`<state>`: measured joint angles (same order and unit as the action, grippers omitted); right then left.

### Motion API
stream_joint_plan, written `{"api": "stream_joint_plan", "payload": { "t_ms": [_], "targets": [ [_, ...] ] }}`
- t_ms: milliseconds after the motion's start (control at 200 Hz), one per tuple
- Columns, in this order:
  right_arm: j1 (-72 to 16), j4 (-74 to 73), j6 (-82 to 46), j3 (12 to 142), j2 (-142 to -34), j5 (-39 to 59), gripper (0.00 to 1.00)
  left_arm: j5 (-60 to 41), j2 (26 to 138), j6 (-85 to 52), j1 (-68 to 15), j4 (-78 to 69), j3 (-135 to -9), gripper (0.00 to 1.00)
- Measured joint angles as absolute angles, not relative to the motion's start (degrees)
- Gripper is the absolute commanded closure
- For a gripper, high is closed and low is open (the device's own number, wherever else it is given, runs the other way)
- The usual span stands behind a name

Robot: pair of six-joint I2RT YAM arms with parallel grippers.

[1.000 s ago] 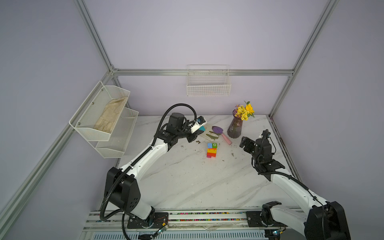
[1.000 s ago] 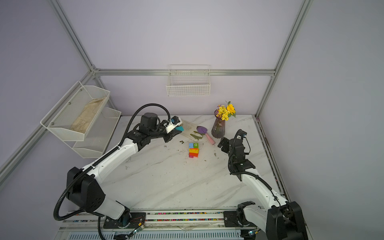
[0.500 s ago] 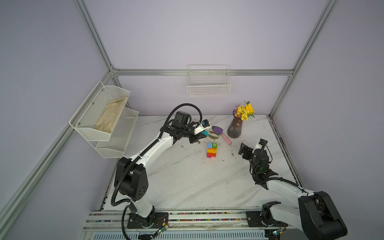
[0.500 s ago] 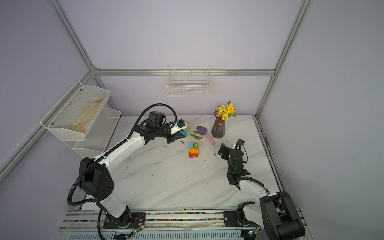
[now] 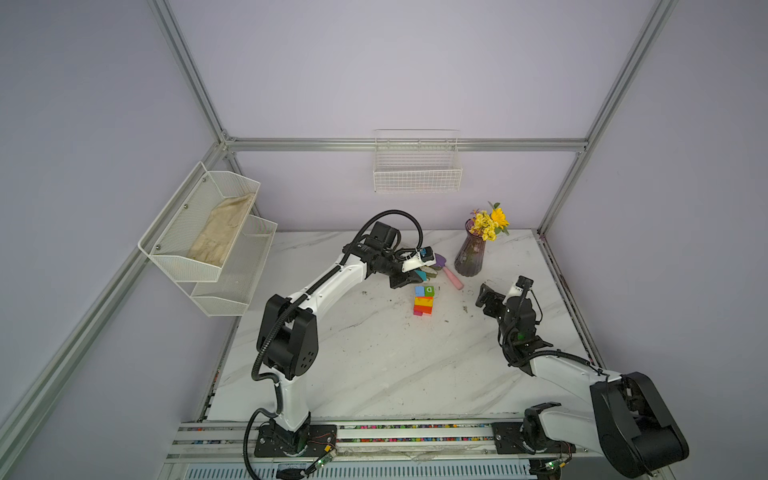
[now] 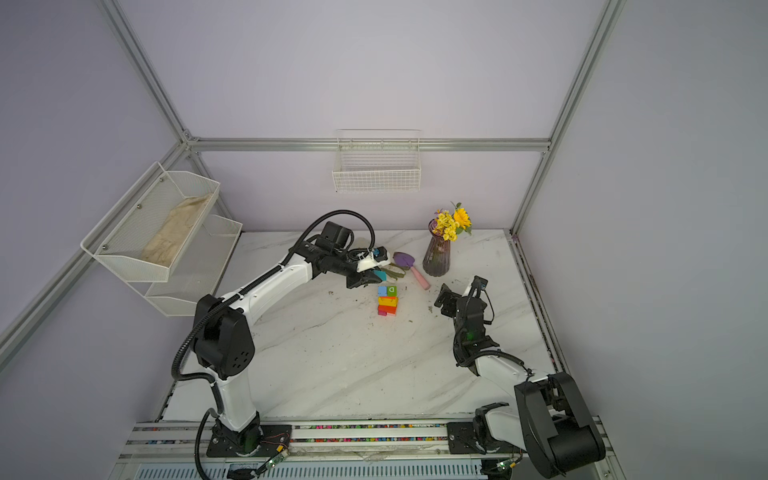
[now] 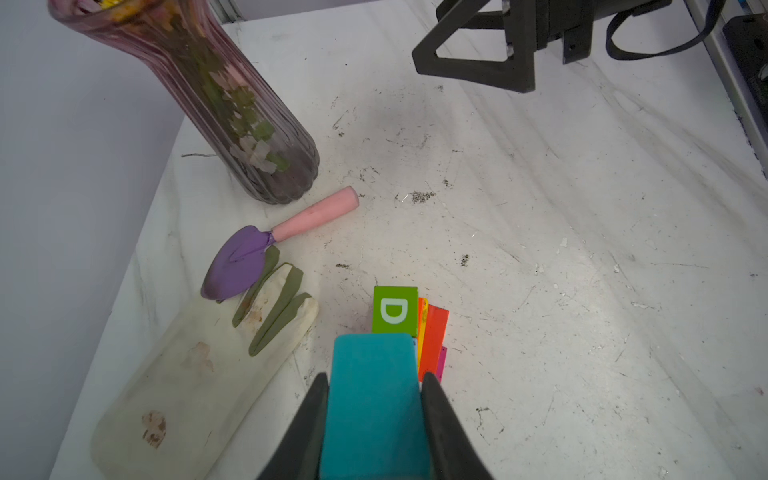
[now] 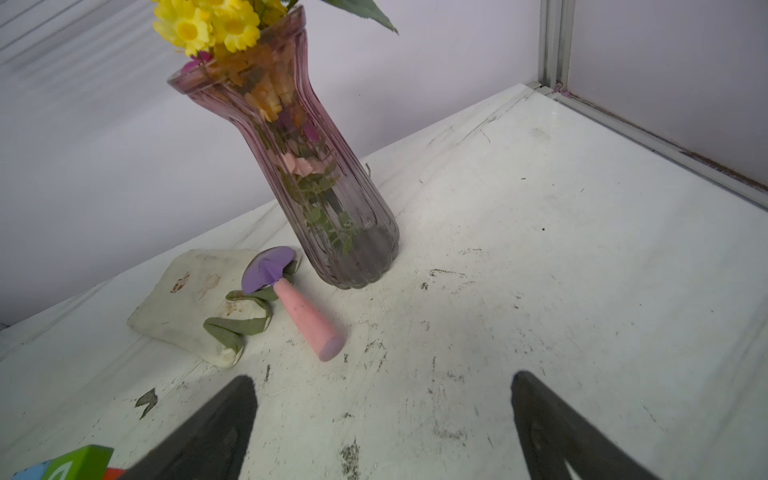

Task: Build the wood block tower
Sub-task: 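Lift the teal block and carry it over the stack with the left gripper, then align and lower the teal block onto the top of the stack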

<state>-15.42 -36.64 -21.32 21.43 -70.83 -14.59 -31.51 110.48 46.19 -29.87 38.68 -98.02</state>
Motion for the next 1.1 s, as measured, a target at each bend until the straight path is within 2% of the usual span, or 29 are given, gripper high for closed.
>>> {"api": "stream_joint_plan", "payload": {
  "t_ms": [430, 1095],
  "targets": [
    [-15.42, -36.69, -21.34, 22.28, -72.34, -14.59, 0.03, -29.45, 116.64, 47.35, -34.65, 41.69, -102.61, 1.0],
    [-15.42, -36.69, -21.32, 23.03, -73.12, -14.57, 0.03, -26.85, 121.8, 47.83, -34.57, 45.04, -108.38, 1.0]
  ]
}}
